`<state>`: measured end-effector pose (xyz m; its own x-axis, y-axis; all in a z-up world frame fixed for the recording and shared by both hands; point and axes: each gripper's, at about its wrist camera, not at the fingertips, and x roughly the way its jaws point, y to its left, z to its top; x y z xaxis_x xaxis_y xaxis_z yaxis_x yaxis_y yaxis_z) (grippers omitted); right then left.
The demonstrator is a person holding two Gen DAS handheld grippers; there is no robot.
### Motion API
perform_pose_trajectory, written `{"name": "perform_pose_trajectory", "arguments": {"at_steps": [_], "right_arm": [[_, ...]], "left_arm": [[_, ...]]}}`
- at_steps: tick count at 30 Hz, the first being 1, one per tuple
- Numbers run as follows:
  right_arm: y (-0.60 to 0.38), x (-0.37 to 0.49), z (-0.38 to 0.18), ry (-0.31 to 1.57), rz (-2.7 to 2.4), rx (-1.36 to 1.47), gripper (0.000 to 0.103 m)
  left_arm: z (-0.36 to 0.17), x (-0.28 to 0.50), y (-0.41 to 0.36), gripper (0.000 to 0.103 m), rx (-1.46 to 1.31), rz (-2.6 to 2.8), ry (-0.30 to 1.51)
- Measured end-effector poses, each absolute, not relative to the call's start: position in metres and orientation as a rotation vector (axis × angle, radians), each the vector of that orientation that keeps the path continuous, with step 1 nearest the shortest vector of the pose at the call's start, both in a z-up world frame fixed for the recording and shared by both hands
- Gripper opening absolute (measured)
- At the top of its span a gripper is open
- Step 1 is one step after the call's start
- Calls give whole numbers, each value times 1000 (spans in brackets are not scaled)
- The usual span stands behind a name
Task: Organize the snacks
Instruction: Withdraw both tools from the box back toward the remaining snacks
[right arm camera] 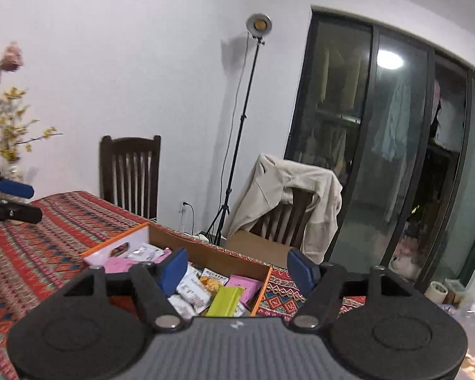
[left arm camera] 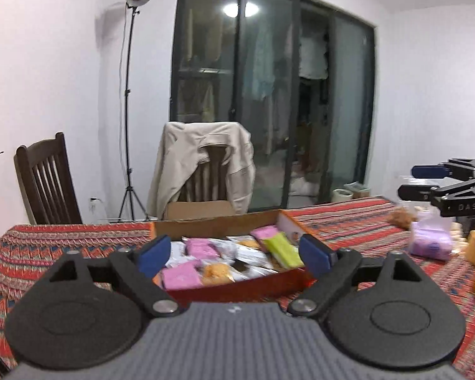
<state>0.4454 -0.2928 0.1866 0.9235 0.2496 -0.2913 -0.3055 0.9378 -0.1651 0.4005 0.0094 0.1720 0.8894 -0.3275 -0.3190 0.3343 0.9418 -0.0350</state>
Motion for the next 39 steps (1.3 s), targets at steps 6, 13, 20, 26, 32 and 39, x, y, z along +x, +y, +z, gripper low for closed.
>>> {"name": "perform_pose_trajectory", "arguments": {"at_steps": [6,13,20,26,32,39], "right_arm": [[-301,359,181,272,342,-190,78],[-306,277,126,358,433,-114,83],[-307,250,36,546,424,87,83],[-307,242,18,572,420,92,83],[-317,255,22,554,392,112,83],[-340,259,22,546,336,131,83]], "left_arm": [[139,331,0,96,-62,-343,389],[87,273,-8,98,-145,-284,477],[49,252,-10,98,-145,-233,595],[42,256,-12,98,-166,-230,607],[36,330,-64,102,-277,-312,642],[4,418,-153,101,-11,-265,659]]}}
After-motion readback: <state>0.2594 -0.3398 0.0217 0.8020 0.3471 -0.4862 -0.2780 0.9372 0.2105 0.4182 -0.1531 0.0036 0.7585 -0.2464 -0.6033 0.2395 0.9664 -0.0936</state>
